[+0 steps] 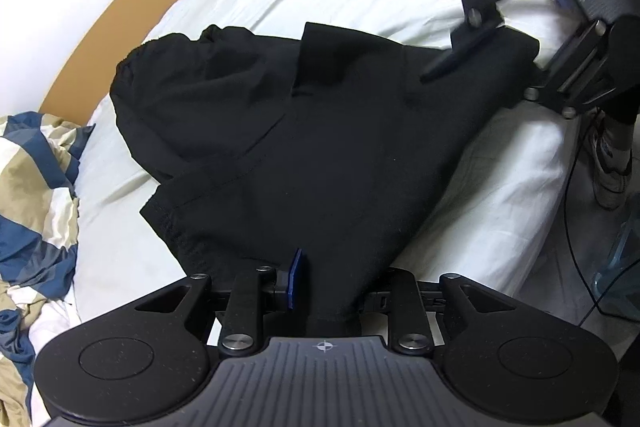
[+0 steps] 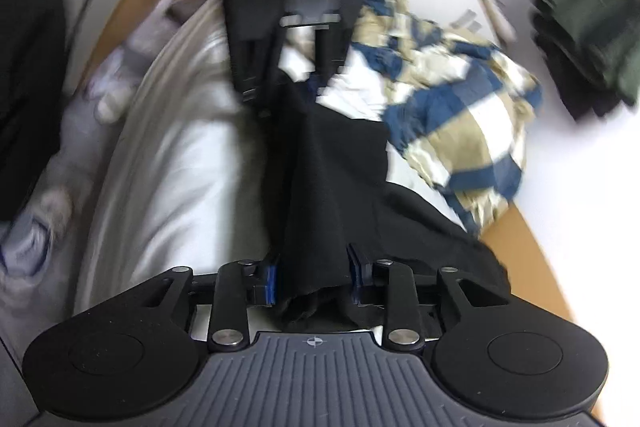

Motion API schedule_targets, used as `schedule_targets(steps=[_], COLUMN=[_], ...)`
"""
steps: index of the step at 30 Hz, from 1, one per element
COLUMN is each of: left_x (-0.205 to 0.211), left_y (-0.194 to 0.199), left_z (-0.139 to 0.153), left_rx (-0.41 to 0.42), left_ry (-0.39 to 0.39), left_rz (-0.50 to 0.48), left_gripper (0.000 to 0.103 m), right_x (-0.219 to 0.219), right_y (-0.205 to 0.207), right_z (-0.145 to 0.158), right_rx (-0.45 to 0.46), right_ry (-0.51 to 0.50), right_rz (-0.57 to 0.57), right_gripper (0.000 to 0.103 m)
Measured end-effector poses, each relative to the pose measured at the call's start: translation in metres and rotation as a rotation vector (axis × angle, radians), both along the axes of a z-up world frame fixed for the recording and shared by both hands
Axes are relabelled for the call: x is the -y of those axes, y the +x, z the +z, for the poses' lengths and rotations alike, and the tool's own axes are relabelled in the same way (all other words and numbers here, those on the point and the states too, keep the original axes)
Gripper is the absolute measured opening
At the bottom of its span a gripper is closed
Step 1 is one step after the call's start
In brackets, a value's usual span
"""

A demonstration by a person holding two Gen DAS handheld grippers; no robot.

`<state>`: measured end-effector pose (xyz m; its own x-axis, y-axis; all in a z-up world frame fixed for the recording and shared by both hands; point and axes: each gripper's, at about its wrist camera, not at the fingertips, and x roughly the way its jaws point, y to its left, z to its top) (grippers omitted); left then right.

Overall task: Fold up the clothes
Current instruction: 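Grasp the folded trousers with the right gripper while the left gripper presses them flat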

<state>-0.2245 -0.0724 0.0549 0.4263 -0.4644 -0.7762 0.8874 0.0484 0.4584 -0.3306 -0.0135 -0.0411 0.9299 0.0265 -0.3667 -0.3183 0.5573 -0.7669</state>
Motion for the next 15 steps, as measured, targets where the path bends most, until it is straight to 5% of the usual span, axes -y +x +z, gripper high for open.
schedule_targets(steps=[4, 8, 14, 15], left_x=[0.001, -0.002, -0.006, -0.007], left_y=[-0.003, 0.001, -0.013, -0.015], left_z=[-0.005, -0.003, -0.012, -0.014], left_rx=[0.027, -0.003, 0.095, 0.107], left_ry=[0.029, 0.022, 0.018, 0.008], left_rz=[-0.032, -0.027, -0.079, -0.077], left_gripper=[0.028, 0.028, 0.027, 0.02], right_x=[0.001, -0.005, 0.01, 0.008], right_y=[0.013, 0.013, 0.015, 0.018], right_z=[0.004, -0.001, 0.004, 0.007], right_rx=[-0.04, -0.047, -0.088, -0.109], right_ry=[0.025, -0.068, 0.055, 0.079], right_rz=[-0.038, -0.007, 0.032, 0.01], right_gripper=[0.019, 0.02, 0.02, 0.018])
